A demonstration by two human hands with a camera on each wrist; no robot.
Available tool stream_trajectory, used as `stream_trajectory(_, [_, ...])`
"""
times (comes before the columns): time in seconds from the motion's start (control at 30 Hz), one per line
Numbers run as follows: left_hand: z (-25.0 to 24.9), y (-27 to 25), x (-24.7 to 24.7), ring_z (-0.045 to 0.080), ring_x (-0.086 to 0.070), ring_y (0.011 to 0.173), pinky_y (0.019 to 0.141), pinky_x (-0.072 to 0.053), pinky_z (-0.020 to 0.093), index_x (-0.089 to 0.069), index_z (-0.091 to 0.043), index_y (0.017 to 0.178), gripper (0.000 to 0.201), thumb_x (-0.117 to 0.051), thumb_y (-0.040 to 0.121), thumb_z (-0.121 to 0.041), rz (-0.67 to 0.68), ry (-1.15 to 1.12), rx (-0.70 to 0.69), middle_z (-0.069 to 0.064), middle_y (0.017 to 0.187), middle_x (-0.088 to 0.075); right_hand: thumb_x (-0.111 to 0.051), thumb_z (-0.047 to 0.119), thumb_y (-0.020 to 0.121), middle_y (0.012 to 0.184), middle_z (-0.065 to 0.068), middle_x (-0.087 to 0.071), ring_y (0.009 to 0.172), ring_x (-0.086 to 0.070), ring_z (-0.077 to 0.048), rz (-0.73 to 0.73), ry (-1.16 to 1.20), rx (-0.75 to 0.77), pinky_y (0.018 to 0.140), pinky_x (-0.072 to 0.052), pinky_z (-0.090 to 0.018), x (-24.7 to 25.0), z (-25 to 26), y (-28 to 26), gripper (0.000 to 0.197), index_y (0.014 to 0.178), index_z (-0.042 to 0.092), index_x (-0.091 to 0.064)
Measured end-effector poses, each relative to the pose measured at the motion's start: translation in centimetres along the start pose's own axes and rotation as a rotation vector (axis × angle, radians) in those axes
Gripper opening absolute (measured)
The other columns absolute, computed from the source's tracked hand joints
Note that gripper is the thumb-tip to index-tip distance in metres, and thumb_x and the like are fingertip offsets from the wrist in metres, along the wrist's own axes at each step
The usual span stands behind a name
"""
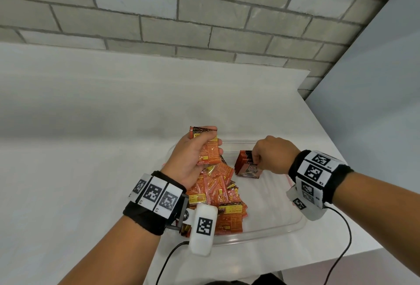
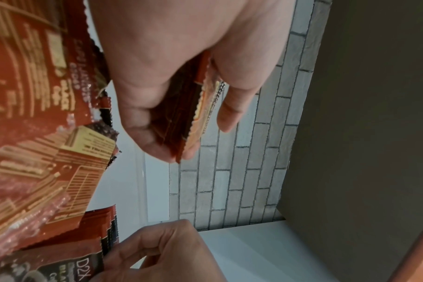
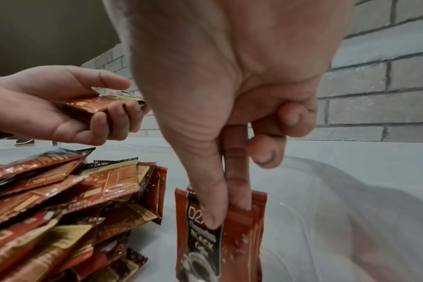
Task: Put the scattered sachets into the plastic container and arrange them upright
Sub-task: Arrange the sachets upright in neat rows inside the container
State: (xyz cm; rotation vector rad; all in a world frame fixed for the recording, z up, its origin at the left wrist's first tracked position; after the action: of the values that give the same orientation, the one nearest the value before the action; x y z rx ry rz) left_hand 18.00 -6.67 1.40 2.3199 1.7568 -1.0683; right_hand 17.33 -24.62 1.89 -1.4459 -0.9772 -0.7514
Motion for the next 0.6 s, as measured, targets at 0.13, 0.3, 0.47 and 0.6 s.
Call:
stream_trajectory(0.13, [-0.01,0.0,-0.06,0.018,-0.066,0.065,0.063,-0.051,0.03,-0.061,-0.009,0.116,0.027,-0.061,0.09,-0.014,0.005,-0.003,0.004,0.007,0.078,-0.069,-0.067,0.017,0.083,0.097,-0.002,-0.063,0.075,-0.054,-0.019,0.01,-0.029,-0.004,0.048,-0.029,-0.02,0.12,0.12,0.05,0.013,0.096,0.02,-0.07])
stream_trajectory(0.3, [-0.04,0.1,-0.06,0.017,-0.066,0.065,0.064,-0.052,0.03,-0.061,-0.009,0.118,0.029,-0.061,0.09,-0.015,0.01,0.003,0.006,0.006,0.078,-0.07,-0.067,0.018,0.083,0.097,-0.002,-0.063,0.074,-0.052,-0.019,0.004,-0.038,-0.007,0.048,-0.027,-0.02,0.2,0.27,-0.04,0.014,0.096,0.021,-0.07])
stream_trajectory(0.47, [0.0,0.15,-0.03,0.018,-0.067,0.066,0.064,-0.052,0.03,-0.06,-0.008,0.12,0.031,-0.061,0.09,-0.016,0.006,0.012,0.006,0.006,0.078,-0.07,-0.066,0.016,0.084,0.097,-0.002,-0.063,0.074,-0.051,-0.019,-0.003,-0.058,0.005,0.048,-0.026,-0.02,0.39,0.41,-0.11,0.013,0.096,0.019,-0.069])
stream_trajectory(0.6, [0.01,0.15,-0.01,0.017,-0.066,0.064,0.061,-0.053,0.029,-0.061,-0.008,0.119,0.03,-0.06,0.09,-0.015,0.008,0.008,0.006,0.006,0.078,-0.07,-0.064,0.014,0.084,0.092,-0.001,-0.059,0.073,-0.05,-0.019,-0.005,-0.089,0.02,0.048,-0.025,-0.02,0.4,0.58,-0.23,0.012,0.095,0.018,-0.068])
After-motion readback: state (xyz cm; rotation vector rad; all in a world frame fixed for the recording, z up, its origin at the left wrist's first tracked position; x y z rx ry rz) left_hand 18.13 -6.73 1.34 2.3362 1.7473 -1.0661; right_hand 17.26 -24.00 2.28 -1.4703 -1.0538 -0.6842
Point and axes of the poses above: each hand's wrist, its own y-axis towards the middle knuckle, its own x-axis out of the back of the hand, z = x × y, the point moved 8 cm from there along y, towards the middle knuckle
